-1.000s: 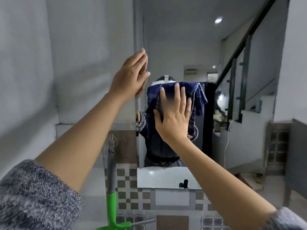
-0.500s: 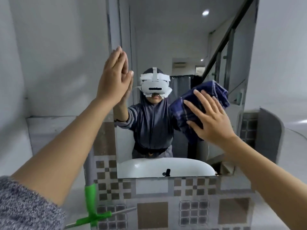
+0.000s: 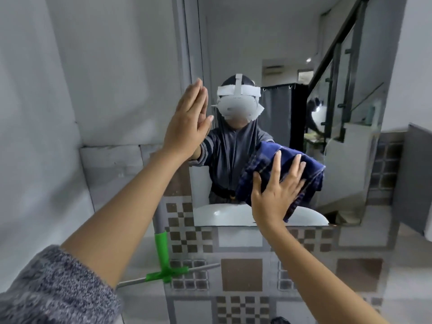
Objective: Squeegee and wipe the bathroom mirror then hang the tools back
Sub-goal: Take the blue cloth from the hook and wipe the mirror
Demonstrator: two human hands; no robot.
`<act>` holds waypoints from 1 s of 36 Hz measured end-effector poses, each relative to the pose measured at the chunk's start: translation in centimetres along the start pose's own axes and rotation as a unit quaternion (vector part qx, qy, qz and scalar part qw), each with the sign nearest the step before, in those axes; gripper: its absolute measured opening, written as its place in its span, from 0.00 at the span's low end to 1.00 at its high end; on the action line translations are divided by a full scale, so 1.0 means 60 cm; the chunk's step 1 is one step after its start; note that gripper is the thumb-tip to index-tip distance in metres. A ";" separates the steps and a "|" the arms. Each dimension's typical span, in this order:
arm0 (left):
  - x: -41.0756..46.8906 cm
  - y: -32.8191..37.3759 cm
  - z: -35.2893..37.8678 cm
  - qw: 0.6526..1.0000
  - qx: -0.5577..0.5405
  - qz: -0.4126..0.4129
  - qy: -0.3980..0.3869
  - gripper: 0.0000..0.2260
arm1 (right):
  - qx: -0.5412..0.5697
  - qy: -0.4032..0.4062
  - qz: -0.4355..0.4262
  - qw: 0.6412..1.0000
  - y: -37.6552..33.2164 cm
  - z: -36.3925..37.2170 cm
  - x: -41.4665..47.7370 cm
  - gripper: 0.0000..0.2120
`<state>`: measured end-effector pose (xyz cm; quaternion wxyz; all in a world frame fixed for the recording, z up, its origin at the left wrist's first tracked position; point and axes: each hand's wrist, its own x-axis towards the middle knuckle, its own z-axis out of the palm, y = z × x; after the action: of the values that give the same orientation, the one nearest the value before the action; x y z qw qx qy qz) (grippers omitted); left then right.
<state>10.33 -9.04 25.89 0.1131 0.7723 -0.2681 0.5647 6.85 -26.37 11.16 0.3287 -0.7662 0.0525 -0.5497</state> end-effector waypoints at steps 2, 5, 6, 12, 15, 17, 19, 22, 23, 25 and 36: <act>-0.002 -0.002 -0.004 1.000 -0.001 0.007 0.002 0.25 | -0.015 -0.024 -0.033 0.999 -0.031 0.017 -0.007 0.29; -0.003 -0.001 -0.008 1.000 -0.013 0.005 0.009 0.25 | -0.046 -0.065 -0.118 0.990 -0.067 0.037 -0.021 0.29; -0.004 0.000 -0.008 1.000 -0.019 0.005 0.012 0.25 | -0.057 -0.075 -0.158 0.983 -0.073 0.043 -0.027 0.29; -0.015 0.006 -0.001 0.999 -0.020 0.006 0.028 0.25 | -0.137 -0.164 -0.433 0.876 -0.027 0.038 -0.053 0.25; -0.025 0.004 0.007 0.999 -0.009 0.010 0.031 0.24 | -0.188 -0.197 -0.514 0.814 0.038 0.006 -0.034 0.26; -0.031 0.005 0.013 0.999 -0.004 0.006 0.034 0.24 | -0.206 -0.191 -0.523 0.804 0.082 -0.022 -0.013 0.26; -0.036 0.009 0.019 0.999 -0.006 -0.004 0.043 0.24 | -0.217 -0.168 -0.501 0.821 0.121 -0.051 0.007 0.26; -0.042 0.015 0.026 0.998 -0.011 -0.019 0.057 0.23 | -0.213 -0.129 -0.415 0.875 0.177 -0.088 0.025 0.26; -0.044 0.018 0.028 0.998 -0.014 -0.023 0.060 0.23 | -0.207 -0.117 -0.371 0.898 0.193 -0.097 0.025 0.26; -0.050 0.023 0.032 0.997 -0.021 -0.029 0.062 0.24 | -0.181 -0.089 -0.278 0.939 0.216 -0.107 0.016 0.27; -0.101 0.042 0.036 0.996 -0.060 -0.040 0.047 0.24 | 0.014 0.074 0.054 0.996 0.152 -0.027 -0.096 0.28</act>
<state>9.42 -10.42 19.21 0.1940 0.7468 -0.2644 0.5786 5.75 -31.65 1.69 0.3636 -0.7147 0.1109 -0.5871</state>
